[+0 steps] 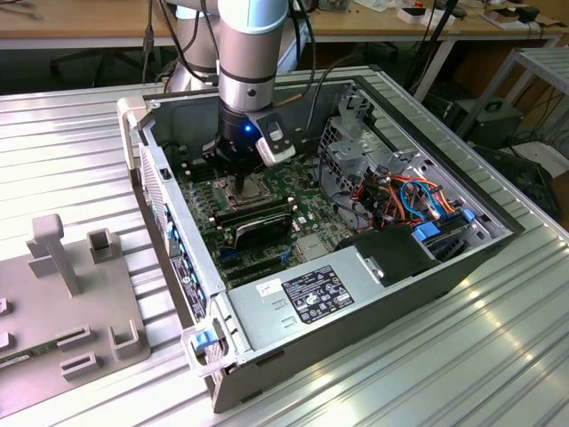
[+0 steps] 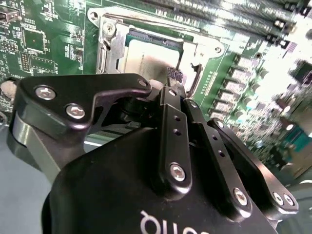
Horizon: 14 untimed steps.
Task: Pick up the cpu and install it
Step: 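Close the cpu cover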
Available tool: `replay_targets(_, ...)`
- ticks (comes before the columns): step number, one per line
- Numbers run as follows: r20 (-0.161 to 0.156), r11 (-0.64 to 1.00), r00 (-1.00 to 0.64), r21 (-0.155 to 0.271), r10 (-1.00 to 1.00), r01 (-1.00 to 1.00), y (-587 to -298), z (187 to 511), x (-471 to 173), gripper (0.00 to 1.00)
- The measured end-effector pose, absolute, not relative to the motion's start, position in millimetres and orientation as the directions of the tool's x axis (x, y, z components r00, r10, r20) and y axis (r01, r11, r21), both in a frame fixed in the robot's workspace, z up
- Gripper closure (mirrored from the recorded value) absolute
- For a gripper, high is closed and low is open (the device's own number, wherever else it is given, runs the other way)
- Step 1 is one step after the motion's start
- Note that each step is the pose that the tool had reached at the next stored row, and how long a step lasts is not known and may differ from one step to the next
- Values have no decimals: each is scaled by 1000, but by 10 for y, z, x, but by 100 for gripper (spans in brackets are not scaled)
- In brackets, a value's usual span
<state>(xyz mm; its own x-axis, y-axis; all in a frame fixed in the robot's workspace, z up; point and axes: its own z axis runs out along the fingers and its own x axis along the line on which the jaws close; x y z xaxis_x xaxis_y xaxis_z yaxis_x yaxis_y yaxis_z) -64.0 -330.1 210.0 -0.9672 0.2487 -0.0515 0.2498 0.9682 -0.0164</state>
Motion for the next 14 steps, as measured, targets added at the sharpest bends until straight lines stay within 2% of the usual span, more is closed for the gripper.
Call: replay_targets(14,-52,1000,-999,-17,14,15,-3301,2100,-640,89)
